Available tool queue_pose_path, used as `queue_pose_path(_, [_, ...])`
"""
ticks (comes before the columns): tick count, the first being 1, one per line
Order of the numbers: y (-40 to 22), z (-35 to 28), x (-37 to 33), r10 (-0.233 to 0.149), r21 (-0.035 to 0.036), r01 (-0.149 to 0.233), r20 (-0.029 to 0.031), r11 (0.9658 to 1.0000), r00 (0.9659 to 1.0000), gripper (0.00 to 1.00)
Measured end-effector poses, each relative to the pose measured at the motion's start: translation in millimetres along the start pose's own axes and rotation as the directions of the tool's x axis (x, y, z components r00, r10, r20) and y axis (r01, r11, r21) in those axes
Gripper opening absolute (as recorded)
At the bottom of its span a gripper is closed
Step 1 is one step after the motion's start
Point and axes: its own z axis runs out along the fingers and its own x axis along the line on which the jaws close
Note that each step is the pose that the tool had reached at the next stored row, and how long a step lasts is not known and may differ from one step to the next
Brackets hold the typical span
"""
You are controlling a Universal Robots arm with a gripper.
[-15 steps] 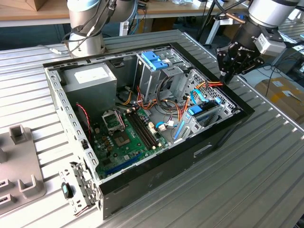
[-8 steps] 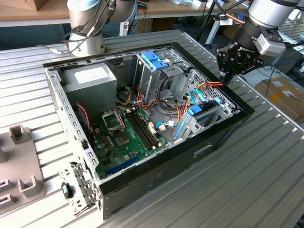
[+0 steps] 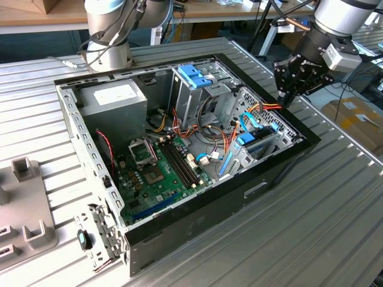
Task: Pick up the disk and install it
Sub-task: 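Insert the first disk wire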
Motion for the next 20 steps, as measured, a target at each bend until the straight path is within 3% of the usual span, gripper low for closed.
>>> queue_pose_path(6, [0.1, 0.0, -0.1, 0.000, 0.0000, 0.000, 0.0000, 1.0000, 1.0000, 0.24])
queue_pose_path(7, [0.1, 0.0, -0.1, 0.000, -0.0001, 0.000, -0.0001, 1.0000, 1.0000, 0.16])
queue_pose_path(12, [0.1, -0.3, -0.2, 0.000, 0.0000, 0.000, 0.0000, 1.0000, 1.0000, 0.16])
queue_pose_path(17, [-0.4, -9.4, 0.1, 0.000, 0.0001, 0.000, -0.0003, 1.0000, 1.0000, 0.16])
queue_pose_path(20, [-0.4, -10.5, 0.1, 0.000, 0.0003, 0.000, -0.0002, 1.0000, 1.0000, 0.16])
